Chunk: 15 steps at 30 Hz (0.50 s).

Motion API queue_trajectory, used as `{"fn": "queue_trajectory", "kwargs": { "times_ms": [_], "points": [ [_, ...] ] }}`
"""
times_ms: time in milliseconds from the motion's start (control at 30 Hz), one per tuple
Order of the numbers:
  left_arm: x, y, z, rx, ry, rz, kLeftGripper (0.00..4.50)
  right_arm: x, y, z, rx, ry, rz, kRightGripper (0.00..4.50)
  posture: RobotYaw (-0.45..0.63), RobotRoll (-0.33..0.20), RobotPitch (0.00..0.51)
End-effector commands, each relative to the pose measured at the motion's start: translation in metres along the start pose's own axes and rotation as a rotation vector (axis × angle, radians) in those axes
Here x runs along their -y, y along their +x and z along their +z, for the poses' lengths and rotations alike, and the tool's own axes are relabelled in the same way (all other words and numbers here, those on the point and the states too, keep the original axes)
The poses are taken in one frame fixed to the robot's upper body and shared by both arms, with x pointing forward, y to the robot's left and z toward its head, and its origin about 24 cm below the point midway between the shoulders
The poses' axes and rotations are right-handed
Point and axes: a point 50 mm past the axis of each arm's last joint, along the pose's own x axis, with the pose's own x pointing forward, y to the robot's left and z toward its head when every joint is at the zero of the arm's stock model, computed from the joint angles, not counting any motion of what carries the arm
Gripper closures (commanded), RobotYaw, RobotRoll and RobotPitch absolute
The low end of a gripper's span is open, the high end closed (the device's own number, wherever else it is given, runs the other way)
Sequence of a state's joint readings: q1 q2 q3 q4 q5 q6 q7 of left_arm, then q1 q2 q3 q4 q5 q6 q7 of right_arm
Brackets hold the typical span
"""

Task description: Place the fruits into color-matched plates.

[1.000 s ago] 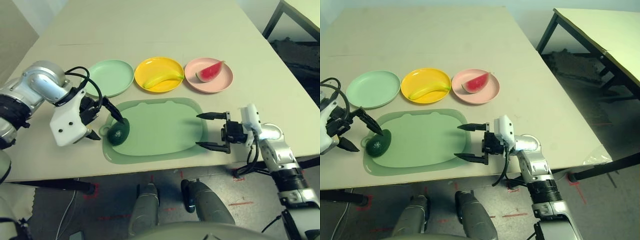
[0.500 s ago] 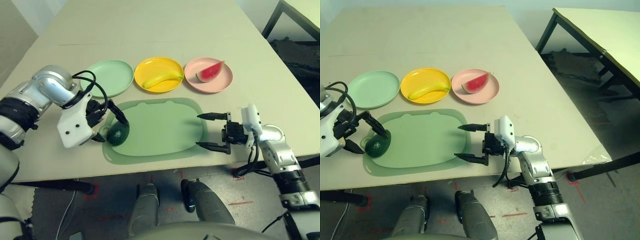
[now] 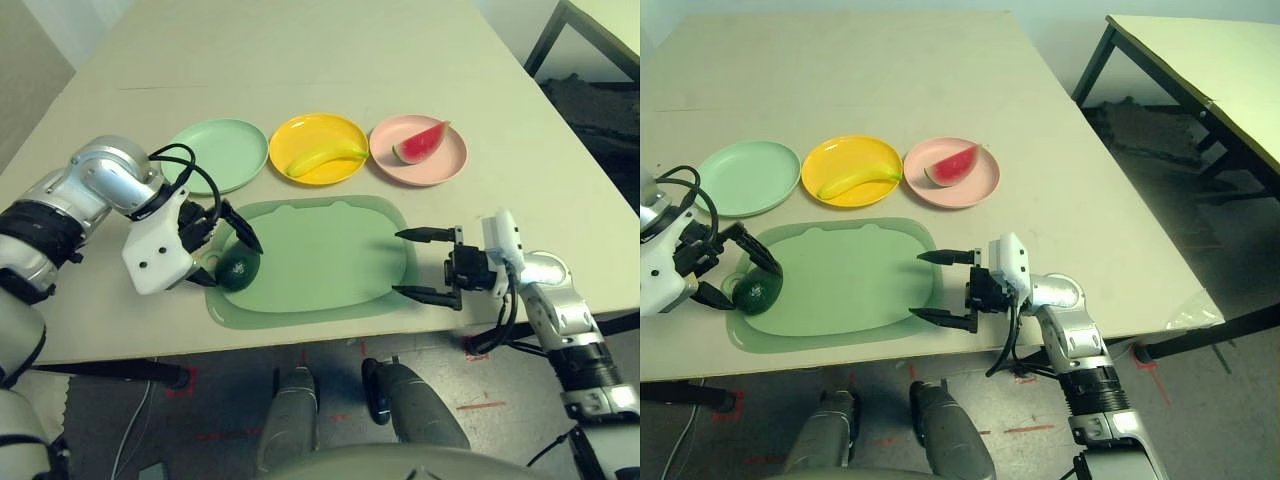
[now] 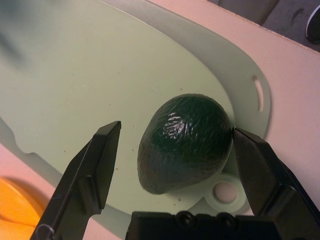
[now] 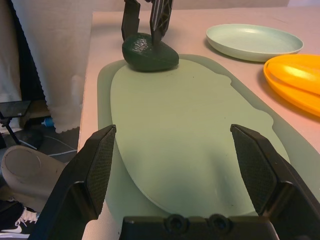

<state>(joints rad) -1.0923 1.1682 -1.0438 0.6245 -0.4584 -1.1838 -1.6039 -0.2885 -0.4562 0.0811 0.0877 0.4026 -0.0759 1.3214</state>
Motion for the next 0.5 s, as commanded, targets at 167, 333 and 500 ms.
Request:
{"fn": "queue_trajectory", "kwargs": {
  "times_ms": [167,333,500],
  "points": [
    [-0.0006,0.0071,-0.0001,0.017,-0.025,-0.032,0.0,-0.0027,-0.0017,0.0004,0.01,0.029,-0.016,0.02,-0.13,0.0,0.171],
    [-0.0036,0.01,0.0032,0.041,-0.061,-0.03,0.0,-0.0016,-0.0021,0.0015,0.015,0.04,-0.03,0.02,-0.14,0.0,0.17],
    [-0.0032,0.009,0.003,0.032,-0.069,-0.034,0.0,-0.0006,-0.002,0.0017,0.012,0.037,-0.027,0.02,-0.13,0.0,0.169]
  ]
}}
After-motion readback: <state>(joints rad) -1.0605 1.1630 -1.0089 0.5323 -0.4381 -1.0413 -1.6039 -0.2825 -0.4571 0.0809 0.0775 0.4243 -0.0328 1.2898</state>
